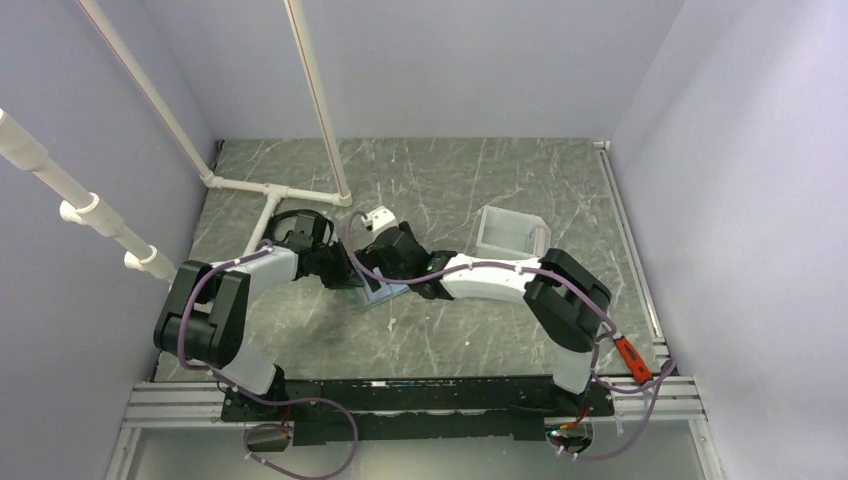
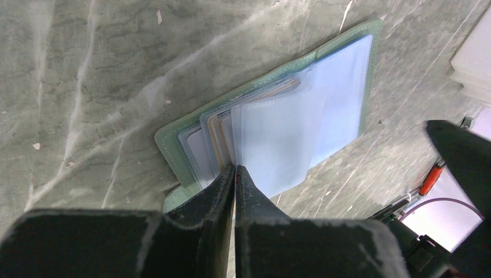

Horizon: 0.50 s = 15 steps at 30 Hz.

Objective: Put the credit cards into the card holder
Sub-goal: Open the card holder at the center of the board.

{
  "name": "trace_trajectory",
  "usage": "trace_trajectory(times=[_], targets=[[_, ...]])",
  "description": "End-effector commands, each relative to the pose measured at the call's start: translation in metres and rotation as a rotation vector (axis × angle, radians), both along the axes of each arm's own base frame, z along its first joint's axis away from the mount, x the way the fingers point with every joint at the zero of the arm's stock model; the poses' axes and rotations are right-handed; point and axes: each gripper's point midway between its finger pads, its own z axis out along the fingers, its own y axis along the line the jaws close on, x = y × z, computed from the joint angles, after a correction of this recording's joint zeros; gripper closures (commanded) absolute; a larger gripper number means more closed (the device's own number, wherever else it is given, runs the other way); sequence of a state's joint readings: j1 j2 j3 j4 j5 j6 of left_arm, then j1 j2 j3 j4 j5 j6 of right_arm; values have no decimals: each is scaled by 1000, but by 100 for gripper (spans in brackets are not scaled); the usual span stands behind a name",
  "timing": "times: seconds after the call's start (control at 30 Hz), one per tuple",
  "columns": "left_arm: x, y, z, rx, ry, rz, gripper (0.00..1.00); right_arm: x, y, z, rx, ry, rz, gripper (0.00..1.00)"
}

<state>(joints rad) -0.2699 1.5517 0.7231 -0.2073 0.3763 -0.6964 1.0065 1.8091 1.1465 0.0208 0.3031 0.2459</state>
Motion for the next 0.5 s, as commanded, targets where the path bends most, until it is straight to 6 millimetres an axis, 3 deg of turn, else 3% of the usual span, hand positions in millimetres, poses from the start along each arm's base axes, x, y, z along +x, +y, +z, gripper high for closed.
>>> trace_trajectory(times=[0.0, 0.27, 0.47], targets=[[-11, 14, -19, 83, 43, 21, 88, -11, 26, -12, -29, 7, 113, 7], [-10, 13, -23, 77, 50, 25, 88, -7, 36, -30, -60, 28, 114, 14], [-10, 14, -22, 85, 44, 23, 88, -4, 19, -52, -149, 47, 44, 19]])
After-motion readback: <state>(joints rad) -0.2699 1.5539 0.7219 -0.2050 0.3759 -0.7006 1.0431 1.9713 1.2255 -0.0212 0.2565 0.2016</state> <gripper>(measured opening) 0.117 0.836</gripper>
